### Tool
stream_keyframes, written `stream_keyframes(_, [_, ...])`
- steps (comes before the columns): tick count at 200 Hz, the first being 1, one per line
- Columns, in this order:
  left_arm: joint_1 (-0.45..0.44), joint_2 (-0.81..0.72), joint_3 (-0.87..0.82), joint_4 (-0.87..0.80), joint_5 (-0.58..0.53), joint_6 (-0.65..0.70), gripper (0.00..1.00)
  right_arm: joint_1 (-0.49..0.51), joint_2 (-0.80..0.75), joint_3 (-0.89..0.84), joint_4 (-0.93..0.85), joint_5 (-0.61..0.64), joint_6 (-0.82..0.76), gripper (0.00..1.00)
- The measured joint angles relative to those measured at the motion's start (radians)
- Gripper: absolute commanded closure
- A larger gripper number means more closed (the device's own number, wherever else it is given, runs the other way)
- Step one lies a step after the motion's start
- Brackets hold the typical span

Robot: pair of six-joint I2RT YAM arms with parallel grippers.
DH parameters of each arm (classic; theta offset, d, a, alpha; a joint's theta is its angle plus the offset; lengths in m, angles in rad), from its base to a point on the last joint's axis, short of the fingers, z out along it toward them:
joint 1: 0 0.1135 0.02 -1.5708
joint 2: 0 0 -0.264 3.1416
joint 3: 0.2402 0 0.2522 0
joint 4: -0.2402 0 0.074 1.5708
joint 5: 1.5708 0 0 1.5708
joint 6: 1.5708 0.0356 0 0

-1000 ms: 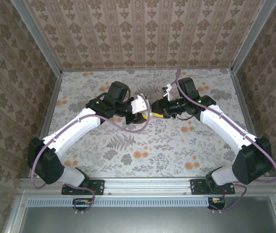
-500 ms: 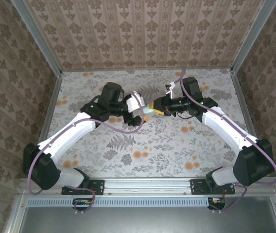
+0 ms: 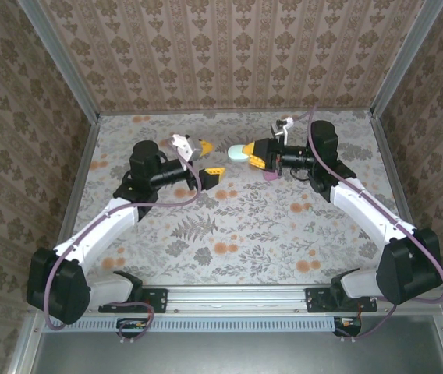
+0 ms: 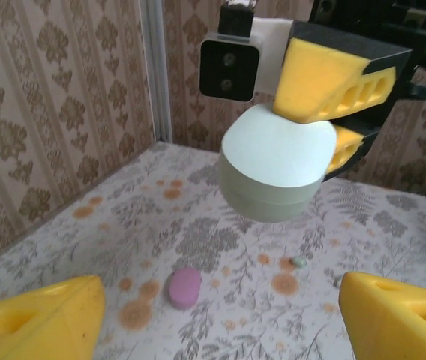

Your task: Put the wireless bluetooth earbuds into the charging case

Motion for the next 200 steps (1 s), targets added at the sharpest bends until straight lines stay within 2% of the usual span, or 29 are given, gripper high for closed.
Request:
stream_keyframes(37, [-0.008, 0.009, -0.027, 0.168, 0.0, -0.094, 0.23, 0.0, 0.022, -0.003, 0.211, -0.002, 0.196, 0.76])
stream_keyframes(80, [-0.02, 0.031, -0.028, 0.241, 0.0, -0.137, 0.22, 0.0, 0.103, -0.005, 0.351, -0.003, 0.344, 0.76])
stream_keyframes(164, [-0.04, 0.109, -0.013, 0.325, -0.005, -0.194, 0.21, 0.03, 0.138, -0.01, 0.48, -0.006, 0.436, 0.76])
stream_keyframes(200, [-0.04, 0.114, 0.009, 0.35, 0.006, -0.217, 0.31, 0.031, 0.142, -0.01, 0.489, -0.026, 0.446, 0.76])
